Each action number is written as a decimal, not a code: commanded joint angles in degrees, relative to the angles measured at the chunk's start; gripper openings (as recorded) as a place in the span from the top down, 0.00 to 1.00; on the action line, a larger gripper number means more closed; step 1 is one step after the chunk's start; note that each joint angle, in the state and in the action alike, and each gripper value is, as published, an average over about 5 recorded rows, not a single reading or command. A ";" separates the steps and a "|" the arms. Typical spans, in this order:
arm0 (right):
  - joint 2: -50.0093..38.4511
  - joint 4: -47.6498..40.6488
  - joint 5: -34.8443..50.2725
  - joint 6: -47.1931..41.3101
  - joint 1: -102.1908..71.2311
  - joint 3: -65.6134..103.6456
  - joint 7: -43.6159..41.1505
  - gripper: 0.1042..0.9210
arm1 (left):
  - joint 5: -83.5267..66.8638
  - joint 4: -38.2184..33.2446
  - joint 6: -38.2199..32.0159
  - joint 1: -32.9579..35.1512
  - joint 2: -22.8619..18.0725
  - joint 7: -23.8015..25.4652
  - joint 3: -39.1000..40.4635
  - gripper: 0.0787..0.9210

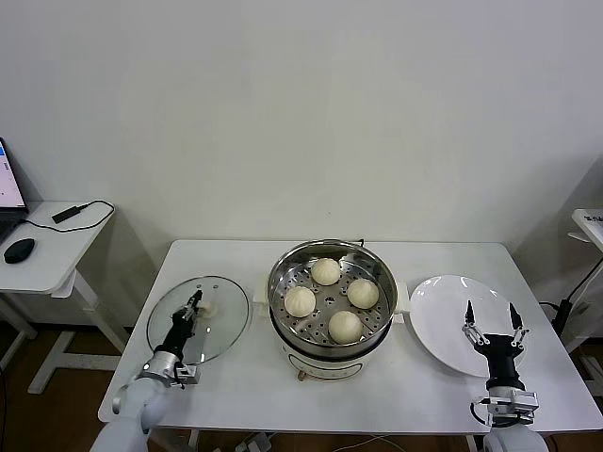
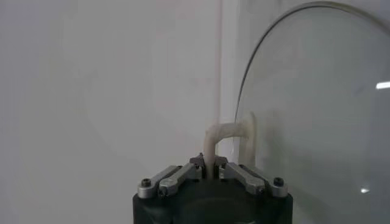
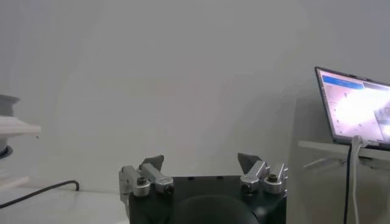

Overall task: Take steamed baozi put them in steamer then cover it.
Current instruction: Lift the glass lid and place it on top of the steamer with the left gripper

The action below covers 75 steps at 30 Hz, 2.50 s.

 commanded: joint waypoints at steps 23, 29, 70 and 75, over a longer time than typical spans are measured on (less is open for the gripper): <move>0.22 -0.60 -1.94 -2.80 1.67 -1.33 0.08 0.12 | -8.94 -56.80 23.37 5.61 8.10 17.29 18.69 0.86; 0.10 -0.45 -2.23 -6.07 1.87 -1.71 -0.10 0.12 | -5.03 -53.34 30.45 -1.52 4.68 22.77 28.77 0.86; 1.24 -2.36 -1.60 -12.54 5.17 -3.62 -2.74 0.12 | 13.24 -30.86 41.17 -11.37 -11.53 34.51 39.74 0.86; 1.37 -2.42 -1.80 -12.40 5.24 -3.60 -2.71 0.12 | 13.59 -29.70 41.05 -11.57 -12.01 34.29 39.58 0.86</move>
